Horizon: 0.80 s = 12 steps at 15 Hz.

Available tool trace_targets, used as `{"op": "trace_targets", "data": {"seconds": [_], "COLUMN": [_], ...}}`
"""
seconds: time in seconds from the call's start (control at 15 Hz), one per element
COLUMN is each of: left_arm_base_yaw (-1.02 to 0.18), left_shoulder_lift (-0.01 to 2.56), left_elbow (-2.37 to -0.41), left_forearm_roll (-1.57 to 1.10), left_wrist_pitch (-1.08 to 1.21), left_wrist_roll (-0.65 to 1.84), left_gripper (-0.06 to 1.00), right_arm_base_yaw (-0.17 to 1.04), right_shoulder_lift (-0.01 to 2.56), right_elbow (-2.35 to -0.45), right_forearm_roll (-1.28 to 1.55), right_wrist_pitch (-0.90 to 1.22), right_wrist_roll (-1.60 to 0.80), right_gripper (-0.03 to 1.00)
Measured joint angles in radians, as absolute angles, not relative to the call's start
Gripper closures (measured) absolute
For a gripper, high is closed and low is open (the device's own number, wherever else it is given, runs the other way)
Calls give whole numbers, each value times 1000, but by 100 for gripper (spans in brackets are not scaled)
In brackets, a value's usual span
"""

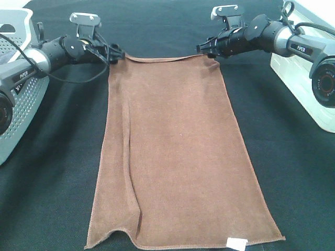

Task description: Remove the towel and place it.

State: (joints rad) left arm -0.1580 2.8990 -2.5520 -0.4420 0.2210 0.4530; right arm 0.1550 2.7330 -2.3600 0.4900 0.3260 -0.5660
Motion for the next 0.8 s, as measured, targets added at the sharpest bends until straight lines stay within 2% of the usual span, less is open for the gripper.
{"op": "trace_targets", "data": {"seconds": [0.27,0.6,0.8], "left_arm_base_yaw": [-158,-200,-213], "left_shoulder_lift": [2899,2891,2828], "left_elbow": [-2568,-2831,-2881], "left_forearm_roll": [-434,-405,-355], "left_wrist_pitch": [307,523,567], "left_wrist_roll": [373,235,183], "left_gripper": [24,24,24], "right_arm_base_yaw": [155,155,155], "right_shoulder_lift": [2684,2583,2497], "right_elbow": [-2360,-2360,-2360], "right_forearm_roll": [479,355,191], "right_wrist_pitch": [390,510,582], "right_wrist_roll": [-566,-488,-367], "right_gripper": [45,45,45]}}
